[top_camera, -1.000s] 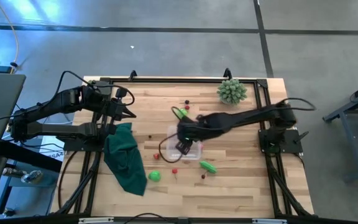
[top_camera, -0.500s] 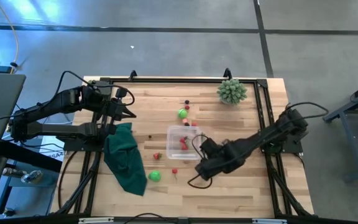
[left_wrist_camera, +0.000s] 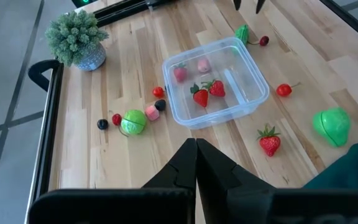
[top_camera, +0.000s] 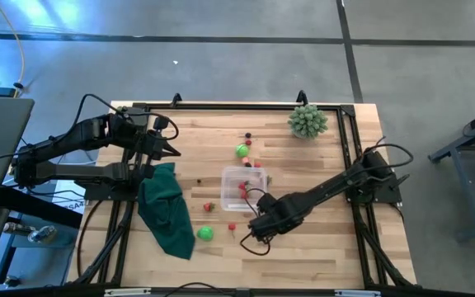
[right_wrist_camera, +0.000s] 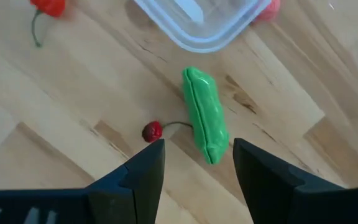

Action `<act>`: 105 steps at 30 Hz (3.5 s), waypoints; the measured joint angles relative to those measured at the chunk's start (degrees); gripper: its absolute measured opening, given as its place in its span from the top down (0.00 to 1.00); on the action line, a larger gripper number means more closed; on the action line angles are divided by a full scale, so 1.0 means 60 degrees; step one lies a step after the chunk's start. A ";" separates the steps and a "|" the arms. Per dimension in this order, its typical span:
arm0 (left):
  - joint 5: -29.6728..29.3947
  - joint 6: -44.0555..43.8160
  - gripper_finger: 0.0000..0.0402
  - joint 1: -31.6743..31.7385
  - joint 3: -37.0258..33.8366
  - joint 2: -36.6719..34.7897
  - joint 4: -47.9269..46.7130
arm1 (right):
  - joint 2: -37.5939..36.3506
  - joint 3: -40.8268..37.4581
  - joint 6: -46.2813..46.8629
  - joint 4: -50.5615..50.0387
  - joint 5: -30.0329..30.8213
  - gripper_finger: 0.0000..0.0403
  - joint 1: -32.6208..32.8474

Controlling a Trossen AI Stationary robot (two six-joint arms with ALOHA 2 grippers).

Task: Pick and placing Produce into tupperware
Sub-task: Put the green pea into the transparent bin

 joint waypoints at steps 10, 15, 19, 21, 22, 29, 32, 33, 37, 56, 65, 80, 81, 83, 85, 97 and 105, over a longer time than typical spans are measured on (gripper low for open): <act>-0.0002 -0.0001 1.00 -0.0003 0.0000 0.0000 0.0000 | -0.1564 -0.2926 0.0146 0.2755 0.0302 0.55 0.0095; 0.0001 0.0001 1.00 0.0000 0.0000 0.0000 0.0000 | -0.2007 -0.3979 -0.0251 0.3792 0.0066 0.55 0.0095; -0.0002 0.0000 1.00 -0.0003 0.0000 0.0000 0.0002 | -0.2013 -0.4475 -0.0992 0.4574 -0.0087 0.55 -0.0009; -0.0002 -0.0002 1.00 0.0000 0.0000 0.0000 0.0000 | -0.2016 -0.4595 -0.1273 0.4837 -0.0200 0.55 -0.0108; -0.0002 0.0001 1.00 -0.0003 0.0000 0.0000 0.0000 | -0.2016 -0.4614 -0.1461 0.4847 -0.0292 0.55 -0.0170; -0.0002 -0.0002 1.00 -0.0001 0.0000 0.0000 0.0000 | -0.2016 -0.4621 -0.2523 0.4755 -0.0563 0.55 -0.0498; 0.0000 -0.0001 1.00 0.0000 0.0000 0.0000 0.0000 | -0.1962 -0.4621 -0.2523 0.4757 -0.0575 0.55 -0.0557; -0.0001 0.0001 1.00 -0.0003 0.0000 0.0000 0.0000 | -0.1917 -0.4621 -0.2526 0.4746 -0.0593 0.54 -0.0564; 0.0000 0.0000 1.00 -0.0001 0.0000 0.0000 0.0000 | -0.1701 -0.4621 -0.2818 0.4950 -0.0875 0.49 -0.0557; -0.0002 -0.0002 1.00 -0.0003 0.0000 0.0000 0.0000 | -0.1622 -0.5433 -0.3270 0.6081 -0.1079 0.38 -0.0557; -0.0002 0.0001 1.00 -0.0003 0.0000 0.0000 0.0003 | -0.1622 -0.5711 -0.3448 0.6167 -0.1082 0.39 -0.0557; 0.0001 0.0001 1.00 -0.0001 0.0000 0.0000 0.0000 | -0.1622 -0.5711 -0.3779 0.5755 -0.0990 0.50 -0.0668; 0.0001 -0.0001 1.00 -0.0001 0.0000 0.0000 0.0002 | -0.1622 -0.5711 -0.3825 0.5755 -0.1025 0.50 -0.0695; -0.0002 0.0001 1.00 0.0000 0.0000 0.0000 0.0001 | -0.1622 -0.5711 -0.3986 0.5755 -0.1058 0.50 -0.0761; -0.0002 -0.0002 1.00 -0.0003 0.0000 0.0000 0.0000 | -0.1622 -0.5711 -0.4115 0.5741 -0.1060 0.50 -0.0839; -0.0002 0.0000 1.00 -0.0001 0.0000 0.0000 0.0001 | -0.1622 -0.5711 -0.4450 0.5673 -0.1041 0.51 -0.0998; 0.0001 0.0001 1.00 -0.0002 0.0000 0.0000 0.0001 | -0.1386 -0.5707 -0.4446 0.5801 -0.1102 0.55 -0.0998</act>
